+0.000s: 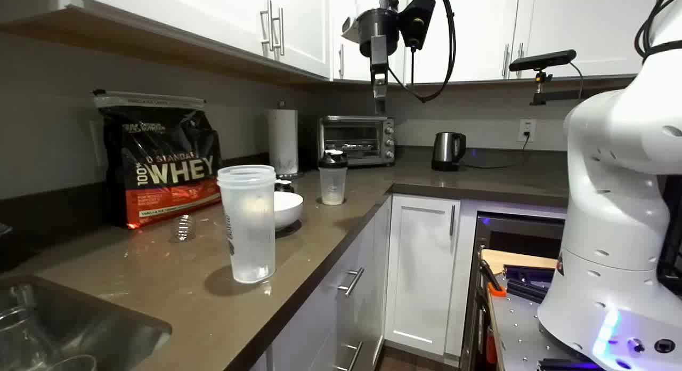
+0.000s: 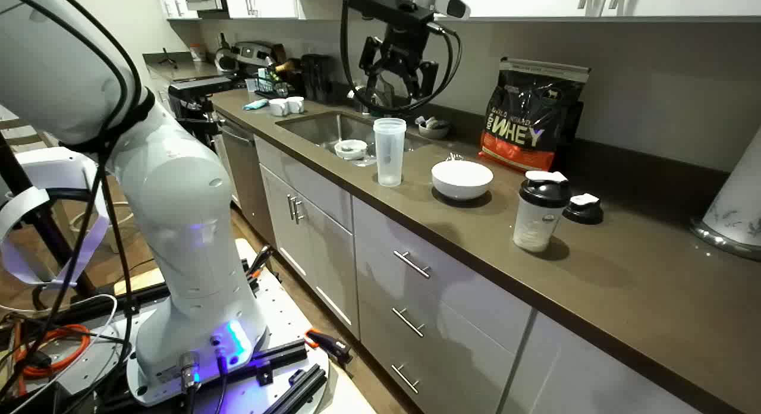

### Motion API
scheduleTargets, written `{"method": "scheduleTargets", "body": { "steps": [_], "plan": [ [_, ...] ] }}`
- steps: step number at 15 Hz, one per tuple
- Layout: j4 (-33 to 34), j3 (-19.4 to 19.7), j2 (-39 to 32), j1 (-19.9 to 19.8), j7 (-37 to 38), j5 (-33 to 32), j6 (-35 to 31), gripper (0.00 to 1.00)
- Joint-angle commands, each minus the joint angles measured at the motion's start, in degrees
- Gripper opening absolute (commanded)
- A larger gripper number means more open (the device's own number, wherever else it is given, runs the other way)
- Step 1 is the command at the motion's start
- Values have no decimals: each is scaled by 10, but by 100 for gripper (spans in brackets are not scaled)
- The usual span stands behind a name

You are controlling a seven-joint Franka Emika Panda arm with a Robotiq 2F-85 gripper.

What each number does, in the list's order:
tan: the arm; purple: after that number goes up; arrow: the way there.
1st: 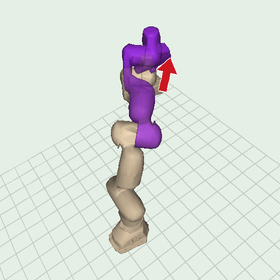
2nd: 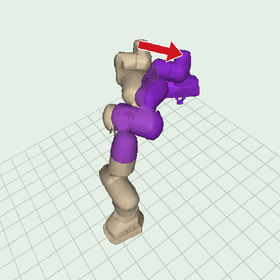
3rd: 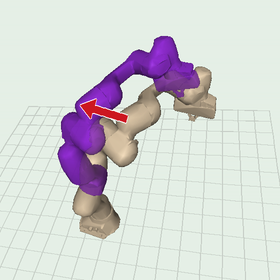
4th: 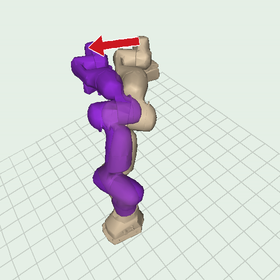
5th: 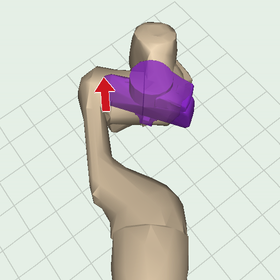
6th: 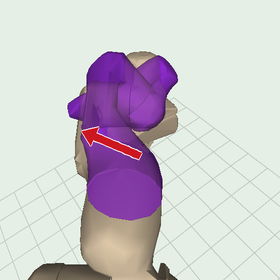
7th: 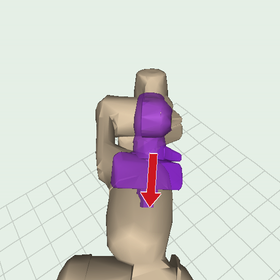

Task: Put one scoop of the contents from the white bowl into the left cup

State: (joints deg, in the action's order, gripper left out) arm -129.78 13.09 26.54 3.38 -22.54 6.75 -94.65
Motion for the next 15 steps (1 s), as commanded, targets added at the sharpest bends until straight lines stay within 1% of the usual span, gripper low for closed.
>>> {"method": "scheduleTargets", "body": {
  "steps": [1, 13, 15],
  "plan": [
    [1, -14, -2, -17, -6, 6, 2, 100],
    [1, -14, -2, -17, -6, 6, 2, 100],
    [8, -22, -18, -13, -8, 3, -12, 100]
  ]
}}
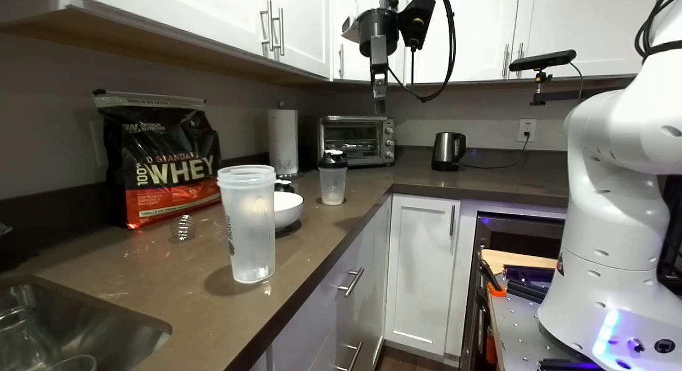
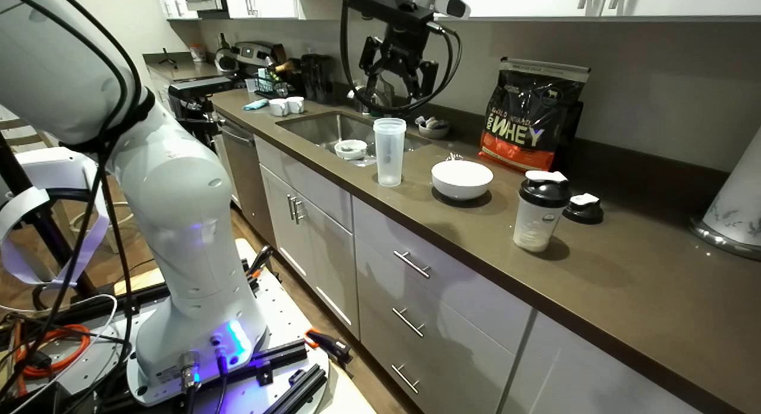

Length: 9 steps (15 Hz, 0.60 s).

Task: Put one scoop of the contents from the white bowl into the left cup

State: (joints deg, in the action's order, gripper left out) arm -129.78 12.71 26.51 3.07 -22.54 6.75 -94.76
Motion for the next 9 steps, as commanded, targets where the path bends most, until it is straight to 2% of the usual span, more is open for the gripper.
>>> {"method": "scheduleTargets", "body": {
  "steps": [1, 5, 9],
  "plan": [
    [13, -24, -26, -7, -10, -2, -21, 100],
    [33, -55, -66, -1, -8, -27, -73, 100],
    [58, -89, -118, -1, -8, -97, -148, 100]
  ]
}}
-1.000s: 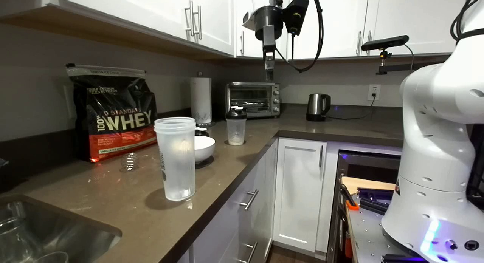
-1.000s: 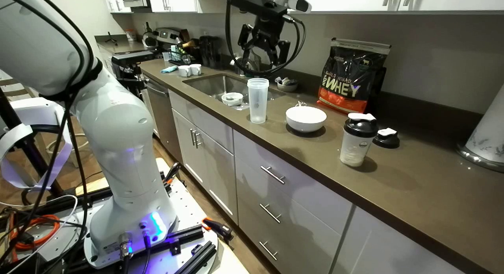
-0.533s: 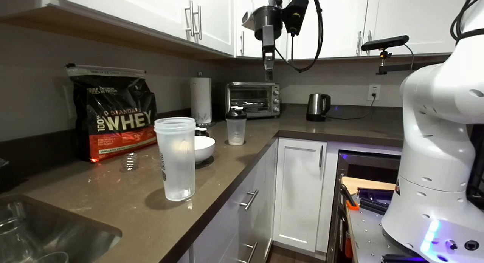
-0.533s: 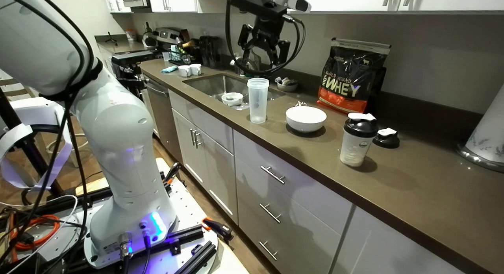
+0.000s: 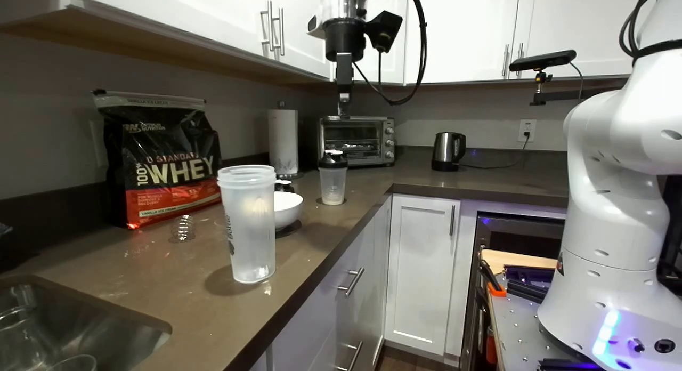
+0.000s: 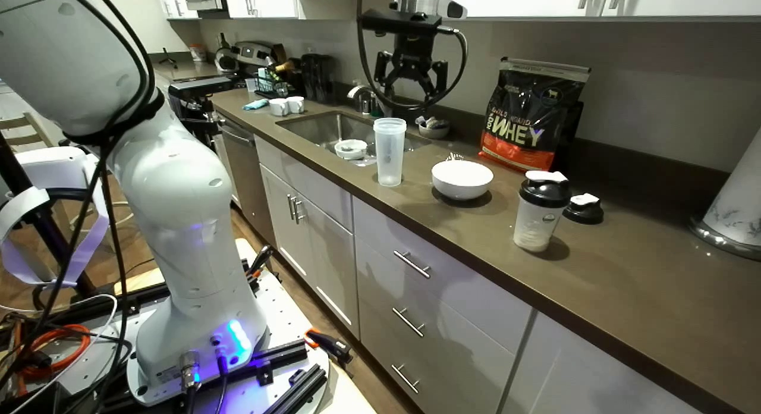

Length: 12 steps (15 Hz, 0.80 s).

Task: Put one scoop of the contents from the white bowl into the left cup

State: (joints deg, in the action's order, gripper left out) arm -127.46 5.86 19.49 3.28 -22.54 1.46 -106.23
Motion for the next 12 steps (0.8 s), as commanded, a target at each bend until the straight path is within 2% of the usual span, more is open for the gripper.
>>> {"method": "scheduleTargets", "body": {
  "steps": [1, 12],
  "plan": [
    [43, -27, -62, -3, -6, -64, -49, 100],
    [145, -72, -227, 1, -12, -170, -183, 100]
  ]
}}
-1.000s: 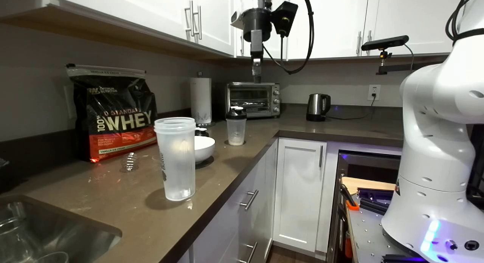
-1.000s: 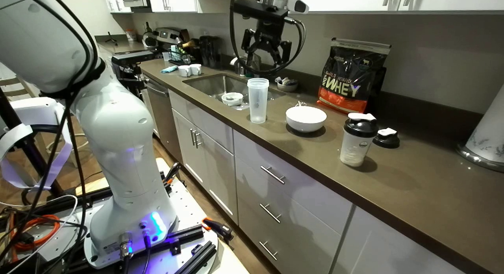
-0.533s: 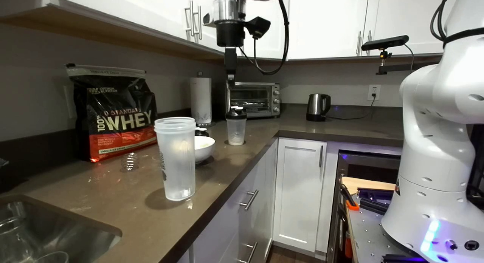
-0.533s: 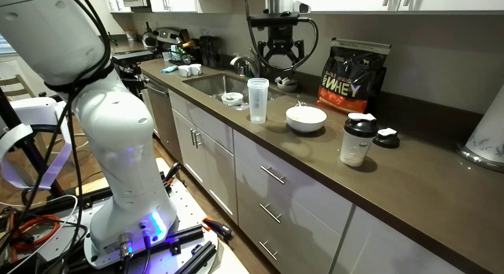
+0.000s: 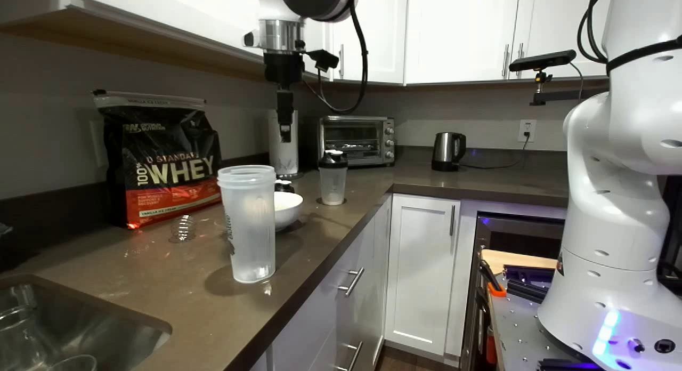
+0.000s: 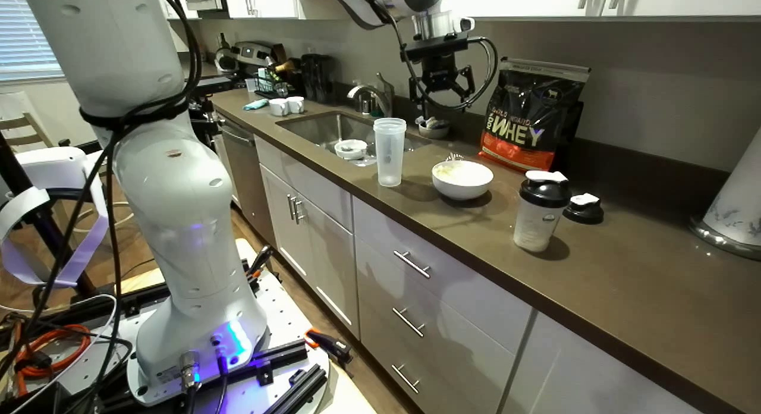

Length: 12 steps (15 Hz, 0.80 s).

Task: Put one scoop of the contents from the white bowl into the left cup

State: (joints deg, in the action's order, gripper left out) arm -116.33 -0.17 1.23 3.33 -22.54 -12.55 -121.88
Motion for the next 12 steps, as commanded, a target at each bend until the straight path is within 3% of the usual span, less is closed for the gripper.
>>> {"method": "scheduleTargets", "body": {
  "steps": [1, 12],
  "plan": [
    [40, -16, -57, 1, -12, -38, -35, 100],
    [55, -22, -140, 5, 2, -121, -132, 100]
  ]
}}
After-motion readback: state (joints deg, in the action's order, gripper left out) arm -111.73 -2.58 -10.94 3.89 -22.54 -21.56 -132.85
